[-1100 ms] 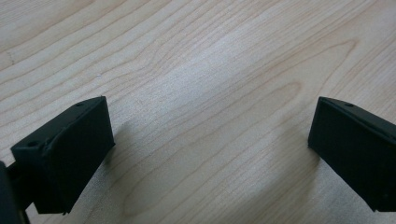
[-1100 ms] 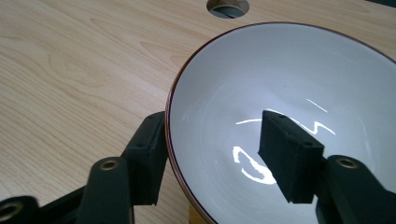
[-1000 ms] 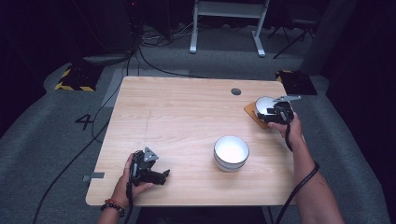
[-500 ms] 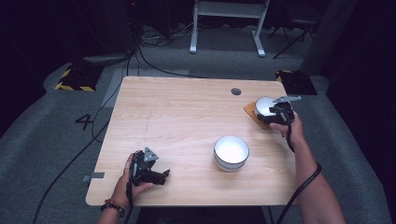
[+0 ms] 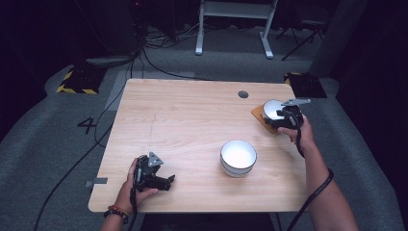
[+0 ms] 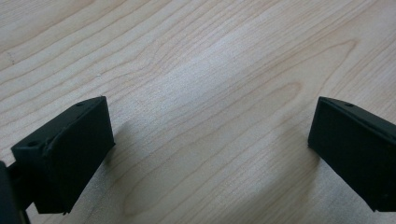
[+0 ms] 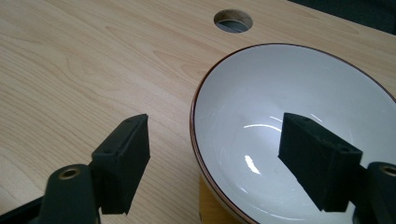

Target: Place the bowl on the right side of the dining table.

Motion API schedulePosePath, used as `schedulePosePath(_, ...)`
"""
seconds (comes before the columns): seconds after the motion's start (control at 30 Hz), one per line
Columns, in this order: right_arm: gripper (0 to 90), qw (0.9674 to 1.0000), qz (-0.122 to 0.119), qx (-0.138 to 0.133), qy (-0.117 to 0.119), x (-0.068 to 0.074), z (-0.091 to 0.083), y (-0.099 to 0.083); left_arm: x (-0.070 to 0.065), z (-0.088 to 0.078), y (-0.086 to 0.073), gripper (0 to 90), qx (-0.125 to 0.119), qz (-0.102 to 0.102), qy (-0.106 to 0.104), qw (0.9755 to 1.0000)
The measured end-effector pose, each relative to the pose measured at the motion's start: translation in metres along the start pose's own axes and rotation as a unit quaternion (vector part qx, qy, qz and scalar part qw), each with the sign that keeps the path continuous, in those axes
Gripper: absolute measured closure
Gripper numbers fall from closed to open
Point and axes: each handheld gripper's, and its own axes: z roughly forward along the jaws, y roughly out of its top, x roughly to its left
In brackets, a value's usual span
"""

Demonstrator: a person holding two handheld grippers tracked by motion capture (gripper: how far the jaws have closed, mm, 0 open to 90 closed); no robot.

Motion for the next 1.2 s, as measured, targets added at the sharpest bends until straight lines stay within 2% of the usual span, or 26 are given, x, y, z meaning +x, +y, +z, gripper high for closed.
schedulePosePath(0.2,25.5,1.0000,-0.008,0.005,0.001,0.005,-0.005,0.001,0.000,0.000,0.000,0.3,0.000,-0.001,-0.001,1.0000)
schedulePosePath(0.5,25.5,0.9998,-0.021,-0.003,0.006,0.010,-0.015,0.001,0.000,0.000,0.000,0.3,0.000,0.003,-0.002,1.0000)
schedulePosePath(0.67,25.5,0.9995,-0.032,0.003,-0.001,0.011,-0.019,0.001,0.000,0.000,0.000,0.3,0.000,0.000,0.000,1.0000)
schedulePosePath(0.87,25.6,0.9994,-0.034,-0.003,0.004,0.013,-0.025,0.001,0.000,0.000,0.000,0.3,0.000,0.002,-0.001,1.0000)
schedulePosePath(1.2,25.5,0.9984,-0.055,-0.008,0.011,0.020,-0.039,0.000,0.000,0.000,0.000,0.3,0.000,0.001,-0.002,1.0000)
